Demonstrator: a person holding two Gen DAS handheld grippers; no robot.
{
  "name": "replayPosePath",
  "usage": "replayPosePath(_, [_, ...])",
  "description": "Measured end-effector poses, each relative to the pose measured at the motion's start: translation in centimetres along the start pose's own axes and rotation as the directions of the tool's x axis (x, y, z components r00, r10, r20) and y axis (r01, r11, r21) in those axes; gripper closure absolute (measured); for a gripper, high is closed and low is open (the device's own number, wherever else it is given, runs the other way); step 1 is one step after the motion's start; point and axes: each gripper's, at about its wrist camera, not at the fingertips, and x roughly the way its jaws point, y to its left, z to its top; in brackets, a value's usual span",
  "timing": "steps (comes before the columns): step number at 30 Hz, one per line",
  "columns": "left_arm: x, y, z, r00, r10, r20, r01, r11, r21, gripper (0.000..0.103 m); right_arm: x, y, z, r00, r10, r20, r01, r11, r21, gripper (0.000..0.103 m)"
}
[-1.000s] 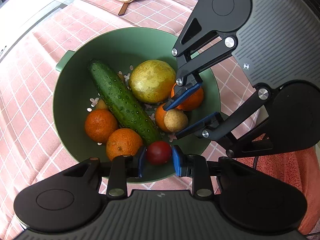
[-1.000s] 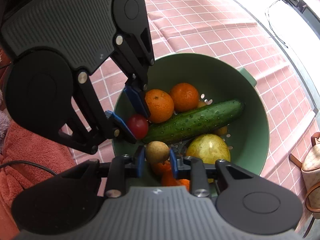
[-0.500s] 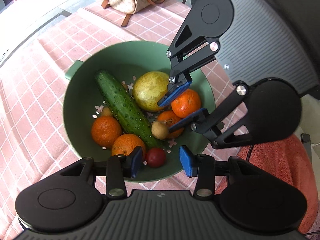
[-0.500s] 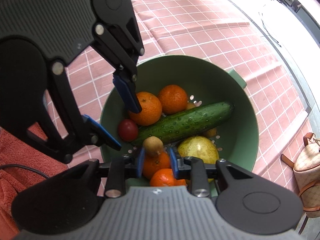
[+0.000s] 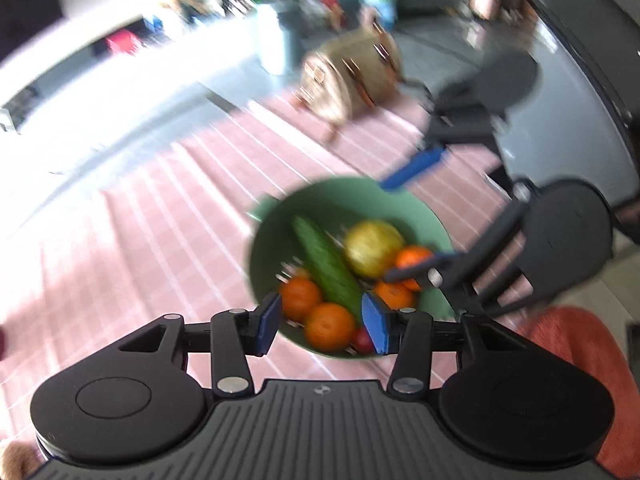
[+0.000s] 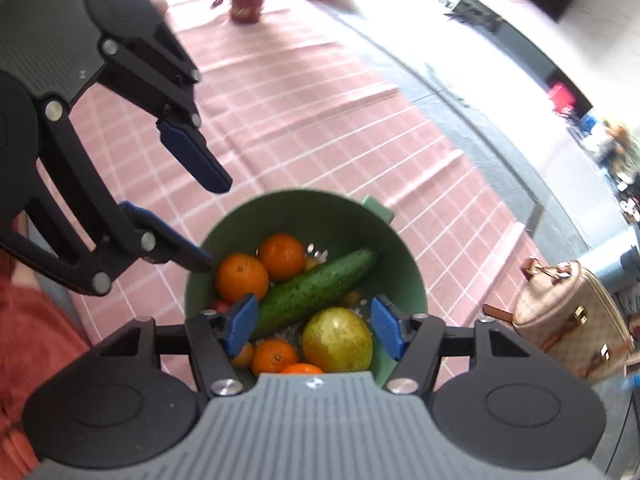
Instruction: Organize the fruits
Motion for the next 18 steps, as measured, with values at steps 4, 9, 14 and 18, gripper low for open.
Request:
replayPosePath(4, [-3.6, 0.1, -1.4, 0.989, 0.078, 0.122, -0.073, 0.996, -0.041, 0.043, -2.7, 1.6, 0.1, 0.997, -0.038, 0.071, 0.026, 0.986, 0.164, 0.041])
replayPosePath(9, [-7.1, 0.0, -3.5, 0.942, 0.241, 0.231, -0.22, 0.969, -0.115, 0.036, -5.6, 4.1, 0.0, 0.976, -0.149, 0.157, 0.091, 0.941, 0.324, 0.036])
replayPosePath(14, [-9.2, 0.5, -5.9, 0.884, 0.373, 0.282, -0.304, 0.917, -0.26, 0.027, -7.4, 6.7, -2.1, 0.936, -0.245, 0.254, 0.092, 0.864, 0.496, 0.029])
replayPosePath(18, [-9.6, 0.8, -8.0, 0.848, 0.437, 0.299, -0.327, 0.876, -0.355, 0.022, -8.0, 9.1, -4.0, 0.902, -0.306, 0.304, 0.071, 0.801, 0.595, 0.022])
